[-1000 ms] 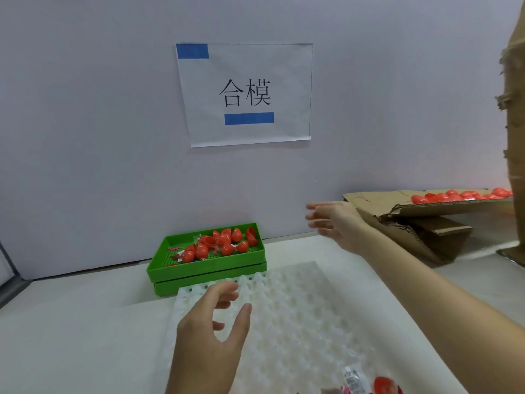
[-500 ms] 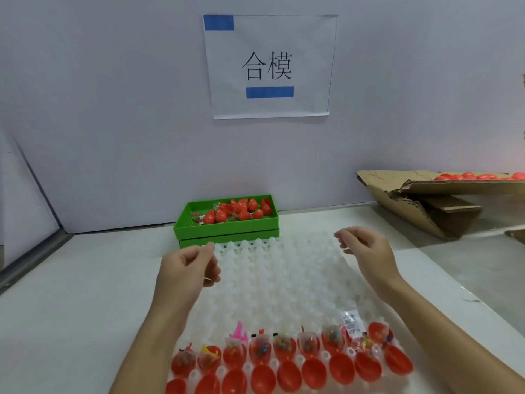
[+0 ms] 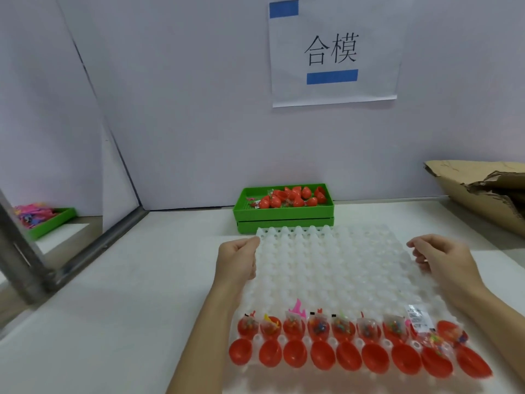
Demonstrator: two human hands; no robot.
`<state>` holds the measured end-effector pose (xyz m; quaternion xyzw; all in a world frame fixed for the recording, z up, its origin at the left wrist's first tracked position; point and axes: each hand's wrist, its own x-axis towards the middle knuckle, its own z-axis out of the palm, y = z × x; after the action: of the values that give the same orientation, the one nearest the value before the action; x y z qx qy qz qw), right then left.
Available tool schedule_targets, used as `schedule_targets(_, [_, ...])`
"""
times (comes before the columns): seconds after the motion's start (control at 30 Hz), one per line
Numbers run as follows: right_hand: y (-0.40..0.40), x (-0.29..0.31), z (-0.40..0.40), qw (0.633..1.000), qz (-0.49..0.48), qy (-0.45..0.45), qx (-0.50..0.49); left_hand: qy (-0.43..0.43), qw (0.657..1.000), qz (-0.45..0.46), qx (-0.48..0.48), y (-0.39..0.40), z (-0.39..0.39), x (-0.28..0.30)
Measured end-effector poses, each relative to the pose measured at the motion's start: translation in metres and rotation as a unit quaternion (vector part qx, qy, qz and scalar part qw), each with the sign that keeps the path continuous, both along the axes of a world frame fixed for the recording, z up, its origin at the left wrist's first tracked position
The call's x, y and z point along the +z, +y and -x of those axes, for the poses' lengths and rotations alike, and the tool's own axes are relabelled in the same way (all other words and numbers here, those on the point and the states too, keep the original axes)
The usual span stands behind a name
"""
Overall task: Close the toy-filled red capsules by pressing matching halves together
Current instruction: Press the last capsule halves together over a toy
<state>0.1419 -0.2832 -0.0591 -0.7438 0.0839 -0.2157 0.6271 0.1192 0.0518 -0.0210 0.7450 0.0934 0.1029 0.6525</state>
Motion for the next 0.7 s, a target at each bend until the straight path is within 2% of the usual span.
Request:
schedule_targets(0.2, [0.001,0.000,0.000,1.000,0.013,0.002,0.009,-0.019,0.997,-0.064,-0.033,-0.009,0.005,-0.003])
schedule_targets(0.4, [-0.004,0.003,-0.002,0.999,0.026,0.002,0.022,-0.029,0.994,-0.069,-0.073,-0.014,0.004,-0.004])
schedule_targets(0.53, [-0.006,0.012,0.002,1.000,0.011,-0.010,0.027,-0.047,0.996,-0.037,-0.071,-0.007,0.004,-0.002])
schedule_targets(0.7, [-0.003,0.046,0.011,0.993,0.052,-0.036,0.096,-0.076,0.994,-0.049,-0.055,-0.009,0.003,0.000])
